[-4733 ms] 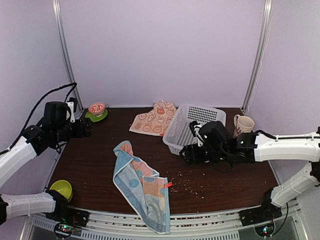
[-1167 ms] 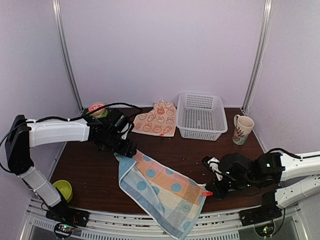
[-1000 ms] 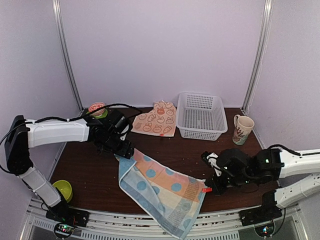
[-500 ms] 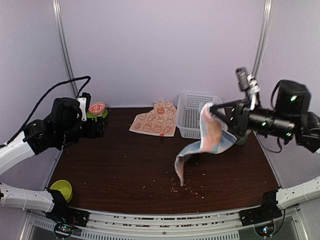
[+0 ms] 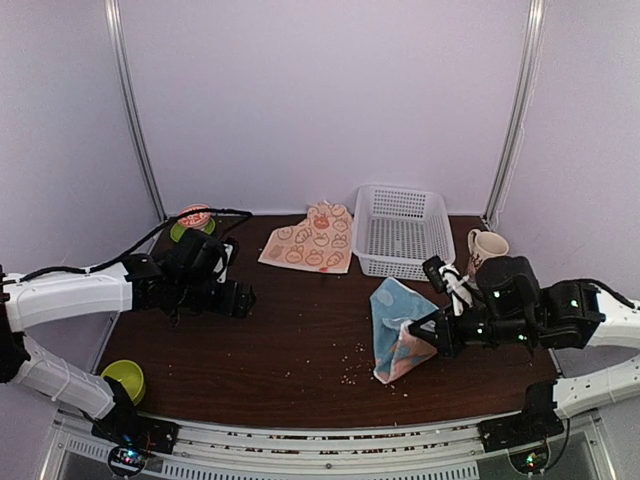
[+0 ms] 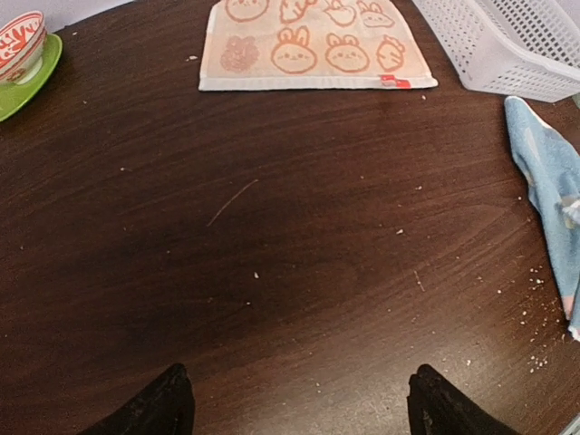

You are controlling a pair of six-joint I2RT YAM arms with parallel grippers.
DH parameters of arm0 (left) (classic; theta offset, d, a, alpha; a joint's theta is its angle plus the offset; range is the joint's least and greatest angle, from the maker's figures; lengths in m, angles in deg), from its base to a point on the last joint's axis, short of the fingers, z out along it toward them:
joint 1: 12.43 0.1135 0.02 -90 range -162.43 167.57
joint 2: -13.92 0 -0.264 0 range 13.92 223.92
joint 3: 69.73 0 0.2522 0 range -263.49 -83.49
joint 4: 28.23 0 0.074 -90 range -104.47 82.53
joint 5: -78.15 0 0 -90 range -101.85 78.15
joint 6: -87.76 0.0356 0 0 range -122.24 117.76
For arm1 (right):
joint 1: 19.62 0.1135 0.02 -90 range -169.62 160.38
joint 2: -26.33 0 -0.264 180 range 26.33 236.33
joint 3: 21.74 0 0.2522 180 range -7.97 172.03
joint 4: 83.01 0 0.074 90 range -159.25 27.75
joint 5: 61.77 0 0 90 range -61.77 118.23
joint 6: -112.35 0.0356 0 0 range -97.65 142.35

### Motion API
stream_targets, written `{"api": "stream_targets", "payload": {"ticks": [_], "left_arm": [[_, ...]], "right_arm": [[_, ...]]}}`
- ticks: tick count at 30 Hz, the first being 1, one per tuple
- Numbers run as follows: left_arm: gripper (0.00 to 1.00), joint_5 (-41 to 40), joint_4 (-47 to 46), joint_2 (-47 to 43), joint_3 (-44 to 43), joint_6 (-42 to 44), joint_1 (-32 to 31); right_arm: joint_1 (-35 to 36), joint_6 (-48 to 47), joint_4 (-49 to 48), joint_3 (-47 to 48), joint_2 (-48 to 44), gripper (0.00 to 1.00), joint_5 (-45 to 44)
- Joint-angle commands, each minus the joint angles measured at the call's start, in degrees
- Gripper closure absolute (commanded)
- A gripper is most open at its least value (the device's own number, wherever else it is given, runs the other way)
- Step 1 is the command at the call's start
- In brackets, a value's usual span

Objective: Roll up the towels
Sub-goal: Pick up the towel from the center of the board.

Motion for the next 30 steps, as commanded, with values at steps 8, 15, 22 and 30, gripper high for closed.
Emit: {"api": "stream_targets", "payload": {"ticks": [8, 15, 22, 30], "left_arm": [[0.16, -8.4, -0.4, -24.1, 2.1, -0.3, -0.7], [0.16, -11.0, 2.4, -39.9, 4.9, 1.6, -0.7], [0.16, -6.7, 2.1, -37.3, 8.1, 1.4, -0.7], [0.19, 2.4, -5.7, -17.1, 9.9, 2.5, -0.7]], "right_arm": [[6.1, -11.9, 0.6, 49.1, 21.8, 1.0, 8.6], [5.3, -11.0, -2.6, 48.8, 20.1, 1.0, -0.4], [-5.2, -8.0, -8.0, 19.3, 6.6, 1.0, 0.5], [-5.7, -7.5, -3.1, -0.8, -6.4, 1.0, -2.2]]}}
